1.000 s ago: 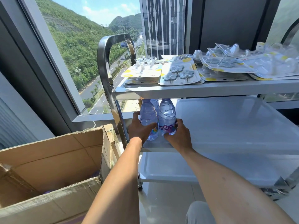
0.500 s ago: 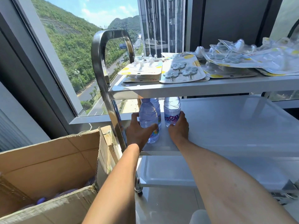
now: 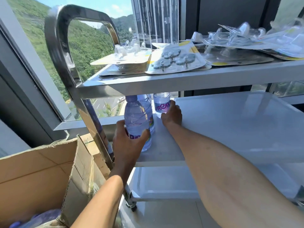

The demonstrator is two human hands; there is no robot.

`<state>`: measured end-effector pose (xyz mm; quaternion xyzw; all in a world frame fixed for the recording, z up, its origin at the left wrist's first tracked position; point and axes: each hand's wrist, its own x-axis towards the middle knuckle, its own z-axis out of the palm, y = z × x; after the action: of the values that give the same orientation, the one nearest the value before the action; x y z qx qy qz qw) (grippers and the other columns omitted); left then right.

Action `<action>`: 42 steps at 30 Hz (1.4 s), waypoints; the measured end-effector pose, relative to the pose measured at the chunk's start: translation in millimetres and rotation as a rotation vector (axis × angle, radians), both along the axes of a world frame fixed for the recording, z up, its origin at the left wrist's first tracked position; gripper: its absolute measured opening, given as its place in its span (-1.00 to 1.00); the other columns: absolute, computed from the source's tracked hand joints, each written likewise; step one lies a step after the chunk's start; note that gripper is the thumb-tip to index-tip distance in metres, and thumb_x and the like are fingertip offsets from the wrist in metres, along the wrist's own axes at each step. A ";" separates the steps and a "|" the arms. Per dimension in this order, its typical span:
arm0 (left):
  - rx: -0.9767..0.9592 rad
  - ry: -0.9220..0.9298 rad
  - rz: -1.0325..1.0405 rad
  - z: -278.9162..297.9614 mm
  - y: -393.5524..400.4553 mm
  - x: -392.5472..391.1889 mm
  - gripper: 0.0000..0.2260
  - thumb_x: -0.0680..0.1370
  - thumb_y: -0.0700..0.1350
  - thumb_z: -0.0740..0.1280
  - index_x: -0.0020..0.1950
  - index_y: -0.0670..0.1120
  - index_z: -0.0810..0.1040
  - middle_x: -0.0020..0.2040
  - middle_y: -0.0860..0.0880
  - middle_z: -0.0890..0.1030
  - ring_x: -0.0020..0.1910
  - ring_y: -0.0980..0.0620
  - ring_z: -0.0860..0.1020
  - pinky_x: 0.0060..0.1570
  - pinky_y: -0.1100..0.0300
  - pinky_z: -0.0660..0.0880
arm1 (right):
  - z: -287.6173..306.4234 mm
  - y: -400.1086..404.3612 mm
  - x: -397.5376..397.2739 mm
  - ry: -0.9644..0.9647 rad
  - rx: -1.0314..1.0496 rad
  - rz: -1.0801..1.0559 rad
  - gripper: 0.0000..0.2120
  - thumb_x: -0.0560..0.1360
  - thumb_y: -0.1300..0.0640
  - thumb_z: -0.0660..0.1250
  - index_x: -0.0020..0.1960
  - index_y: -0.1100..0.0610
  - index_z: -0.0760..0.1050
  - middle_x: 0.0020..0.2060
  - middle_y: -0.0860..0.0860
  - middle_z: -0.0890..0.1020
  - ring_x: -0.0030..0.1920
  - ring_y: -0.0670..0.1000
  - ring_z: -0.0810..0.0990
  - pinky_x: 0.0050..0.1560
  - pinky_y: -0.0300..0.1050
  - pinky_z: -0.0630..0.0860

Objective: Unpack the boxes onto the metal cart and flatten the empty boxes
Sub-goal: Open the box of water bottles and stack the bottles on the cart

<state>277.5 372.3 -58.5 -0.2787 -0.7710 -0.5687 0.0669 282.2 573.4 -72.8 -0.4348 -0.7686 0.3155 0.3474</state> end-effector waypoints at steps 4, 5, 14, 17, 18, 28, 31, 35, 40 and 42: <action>0.072 0.006 0.011 -8.7 5.1 -3.6 -0.62 0.26 0.13 0.44 0.00 0.15 0.41 -0.15 0.26 0.60 -0.21 0.28 0.57 -0.26 0.24 0.46 | -3.1 13.4 -15.4 0.016 -0.015 -0.039 -0.59 0.44 0.15 0.34 0.25 0.11 0.36 0.11 0.17 0.51 0.15 0.22 0.52 0.05 -0.01 0.46; 0.083 0.013 0.010 -9.5 6.2 -4.2 -0.61 0.26 0.12 0.46 0.02 0.15 0.41 -0.13 0.25 0.60 -0.20 0.27 0.58 -0.24 0.19 0.50 | -2.6 15.2 -18.9 0.014 -0.021 -0.054 -0.62 0.44 0.16 0.33 0.24 0.12 0.37 0.12 0.16 0.53 0.15 0.22 0.53 0.06 -0.01 0.47; 0.105 0.170 0.110 4.0 16.8 -0.5 -0.13 0.28 0.16 0.47 0.52 -0.02 0.22 0.38 0.01 0.43 0.34 0.02 0.44 0.23 0.15 0.43 | 1.4 15.8 -35.9 -0.045 -0.059 -0.146 -0.71 0.50 0.13 0.25 0.22 0.07 0.38 0.12 0.11 0.58 0.13 0.21 0.57 0.11 0.04 0.50; 0.090 0.214 0.093 8.2 20.8 4.8 -0.22 0.32 0.15 0.50 0.47 0.02 0.29 0.33 0.10 0.47 0.29 0.11 0.45 0.11 0.32 0.32 | 3.5 16.5 -37.7 -0.061 -0.057 -0.143 -0.69 0.52 0.12 0.24 0.26 0.07 0.36 0.15 0.10 0.56 0.18 0.18 0.55 0.14 0.04 0.48; 0.091 0.220 0.095 8.1 21.0 6.0 -0.24 0.34 0.13 0.52 0.46 0.03 0.29 0.32 0.11 0.47 0.28 0.12 0.45 0.10 0.34 0.30 | 3.3 16.6 -39.1 -0.054 -0.058 -0.135 -0.68 0.53 0.12 0.24 0.27 0.06 0.36 0.16 0.10 0.56 0.18 0.18 0.56 0.15 0.04 0.48; 0.109 0.193 0.187 -4.4 26.4 7.7 -0.22 0.31 0.13 0.52 0.46 0.02 0.29 0.29 0.10 0.48 0.23 0.12 0.45 -0.05 0.53 0.24 | -11.9 2.5 -29.1 -0.120 0.134 -0.083 -0.54 0.51 0.10 0.29 0.36 0.16 0.28 0.17 0.13 0.57 0.21 0.19 0.52 0.16 0.01 0.45; 0.128 0.163 0.230 -5.5 32.3 8.5 -0.23 0.28 0.18 0.48 0.43 0.05 0.30 0.24 0.11 0.49 0.19 0.14 0.44 -0.03 0.44 0.22 | -13.4 2.7 -25.4 -0.126 0.130 -0.060 -0.51 0.48 0.11 0.31 0.37 0.17 0.29 0.18 0.15 0.57 0.21 0.20 0.52 0.19 0.01 0.43; 0.143 0.173 0.252 -7.9 35.6 6.0 -0.24 0.28 0.23 0.45 0.41 0.07 0.31 0.22 0.11 0.50 0.17 0.16 0.43 -0.06 0.47 0.19 | -13.1 2.5 -23.8 -0.102 0.116 -0.042 -0.50 0.47 0.12 0.32 0.37 0.18 0.30 0.18 0.17 0.57 0.22 0.21 0.52 0.22 0.01 0.44; 0.112 0.151 0.251 -5.5 34.3 5.9 -0.24 0.29 0.23 0.47 0.41 0.05 0.31 0.26 0.10 0.49 0.21 0.12 0.46 -0.01 0.35 0.28 | -11.6 4.0 -24.5 -0.102 0.106 -0.050 -0.51 0.47 0.10 0.32 0.35 0.18 0.31 0.18 0.18 0.56 0.23 0.22 0.51 0.23 0.02 0.43; 0.107 0.144 0.253 -3.3 31.5 7.7 -0.23 0.29 0.24 0.46 0.42 0.04 0.31 0.26 0.09 0.49 0.21 0.12 0.46 0.00 0.33 0.30 | -11.1 1.3 -26.1 -0.121 0.096 -0.063 -0.49 0.47 0.06 0.34 0.35 0.17 0.31 0.19 0.17 0.56 0.24 0.21 0.51 0.24 0.02 0.42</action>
<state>285.2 403.8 -61.8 -0.2155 -0.7616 -0.5747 0.2078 256.1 574.7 -83.9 -0.4597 -0.7884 0.2405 0.3305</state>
